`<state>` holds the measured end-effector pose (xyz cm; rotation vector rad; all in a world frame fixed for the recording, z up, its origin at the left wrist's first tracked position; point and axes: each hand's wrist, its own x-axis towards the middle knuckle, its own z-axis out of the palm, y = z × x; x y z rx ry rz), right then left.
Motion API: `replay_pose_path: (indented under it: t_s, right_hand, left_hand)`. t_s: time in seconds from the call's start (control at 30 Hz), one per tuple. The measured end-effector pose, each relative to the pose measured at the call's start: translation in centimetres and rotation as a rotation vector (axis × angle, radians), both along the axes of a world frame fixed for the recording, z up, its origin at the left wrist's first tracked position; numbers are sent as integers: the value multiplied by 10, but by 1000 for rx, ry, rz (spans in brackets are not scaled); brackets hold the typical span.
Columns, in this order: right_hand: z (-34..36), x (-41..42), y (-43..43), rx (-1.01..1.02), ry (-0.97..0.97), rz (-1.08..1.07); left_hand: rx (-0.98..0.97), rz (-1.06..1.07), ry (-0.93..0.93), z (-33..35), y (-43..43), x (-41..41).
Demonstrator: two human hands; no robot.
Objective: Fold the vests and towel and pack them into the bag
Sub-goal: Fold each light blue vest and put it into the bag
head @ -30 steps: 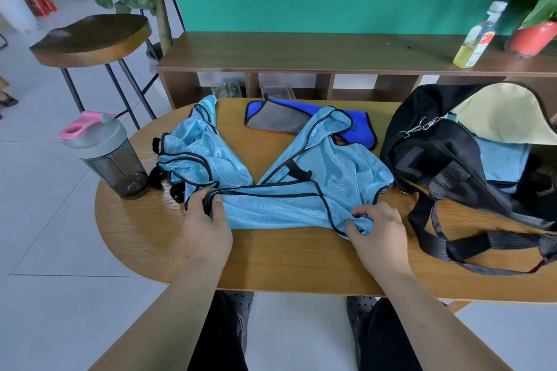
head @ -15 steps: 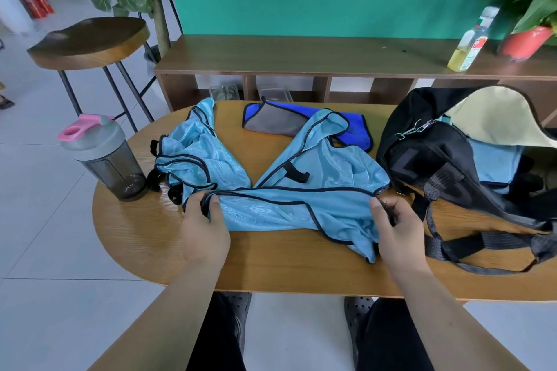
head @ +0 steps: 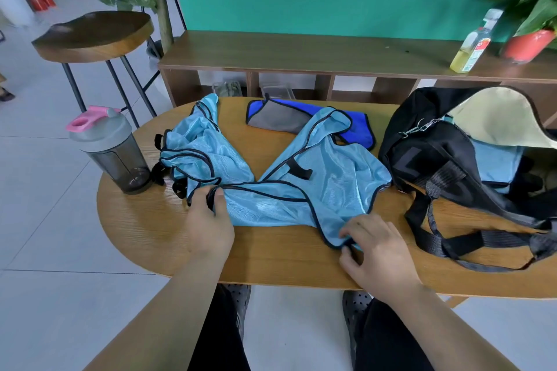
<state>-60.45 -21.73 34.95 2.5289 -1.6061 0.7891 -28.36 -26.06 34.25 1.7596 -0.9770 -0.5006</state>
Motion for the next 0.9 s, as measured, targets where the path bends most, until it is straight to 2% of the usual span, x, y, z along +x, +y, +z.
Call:
replay_pose_path:
  t_s: [0.13, 0.27, 0.47, 0.57, 0.7, 0.9]
  right_hand:
    - [-6, 2, -13, 74, 78, -192]
    - [-8, 1, -24, 108, 32, -279]
    - [4, -2, -30, 145, -167, -362]
    - [13, -7, -31, 237, -298, -414]
    - [31, -12, -30, 350, -483, -382]
    - [61, -15, -29, 303, -538, -321]
  left_hand:
    - [7, -14, -8, 1, 1, 0]
    - [18, -17, 2, 1, 2, 0]
    - [11, -30, 18, 0, 3, 2]
    - [5, -39, 32, 3, 4, 1]
    - [-54, -85, 106, 13, 4, 1]
    - [-130, -140, 115, 46, -2, 5]
